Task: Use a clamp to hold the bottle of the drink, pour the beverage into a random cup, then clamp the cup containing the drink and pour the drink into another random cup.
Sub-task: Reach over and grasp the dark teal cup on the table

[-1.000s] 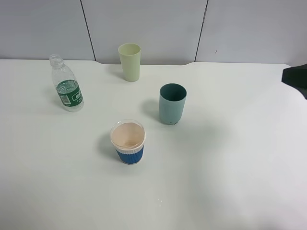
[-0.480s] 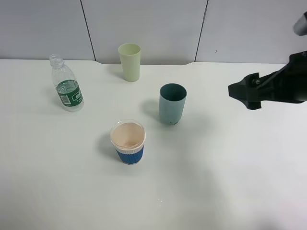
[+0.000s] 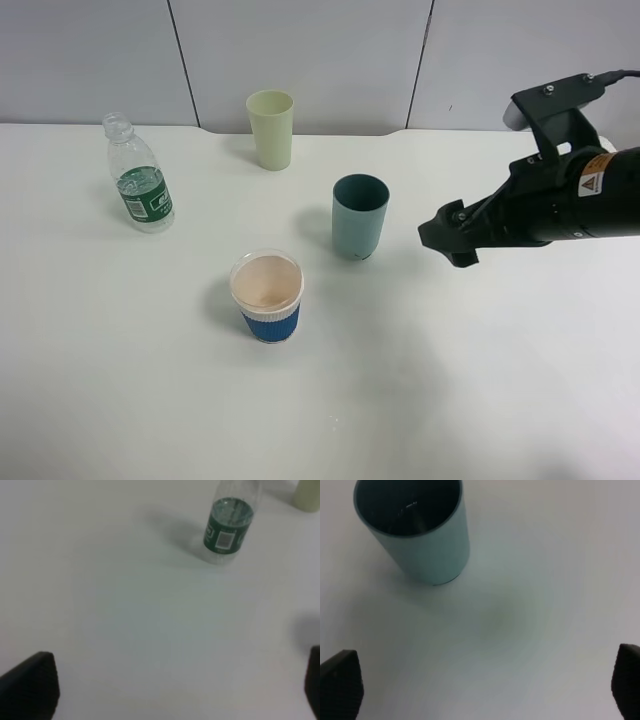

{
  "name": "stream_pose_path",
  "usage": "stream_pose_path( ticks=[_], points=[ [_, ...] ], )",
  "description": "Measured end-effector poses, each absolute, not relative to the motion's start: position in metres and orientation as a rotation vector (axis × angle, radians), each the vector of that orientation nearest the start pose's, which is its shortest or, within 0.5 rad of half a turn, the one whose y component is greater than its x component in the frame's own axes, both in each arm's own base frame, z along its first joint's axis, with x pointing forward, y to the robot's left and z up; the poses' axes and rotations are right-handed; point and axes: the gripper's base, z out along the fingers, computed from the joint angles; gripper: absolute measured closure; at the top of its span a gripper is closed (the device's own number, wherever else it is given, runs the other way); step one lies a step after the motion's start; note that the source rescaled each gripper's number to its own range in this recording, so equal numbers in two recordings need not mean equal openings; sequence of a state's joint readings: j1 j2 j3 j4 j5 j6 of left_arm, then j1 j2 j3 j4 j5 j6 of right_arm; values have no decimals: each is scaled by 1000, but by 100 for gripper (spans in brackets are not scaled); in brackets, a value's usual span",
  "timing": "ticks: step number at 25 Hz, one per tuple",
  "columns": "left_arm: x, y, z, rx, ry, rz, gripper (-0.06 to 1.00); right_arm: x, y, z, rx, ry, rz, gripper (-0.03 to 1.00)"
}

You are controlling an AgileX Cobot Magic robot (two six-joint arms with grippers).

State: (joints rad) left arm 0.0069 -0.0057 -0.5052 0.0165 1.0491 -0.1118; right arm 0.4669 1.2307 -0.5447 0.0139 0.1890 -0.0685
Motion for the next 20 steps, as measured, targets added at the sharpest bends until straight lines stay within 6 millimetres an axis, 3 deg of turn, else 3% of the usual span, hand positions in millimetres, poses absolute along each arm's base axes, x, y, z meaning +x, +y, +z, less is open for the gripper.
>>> stream_pose_path(
  ticks=[11,20],
  points=[
    [-6,1,280,-121,2018,-47,-6,212,106,197,-720,2289,138,-3],
    [-6,1,280,-121,2018,-47,-6,223,114,193,-870,2120,93,-3]
  ],
)
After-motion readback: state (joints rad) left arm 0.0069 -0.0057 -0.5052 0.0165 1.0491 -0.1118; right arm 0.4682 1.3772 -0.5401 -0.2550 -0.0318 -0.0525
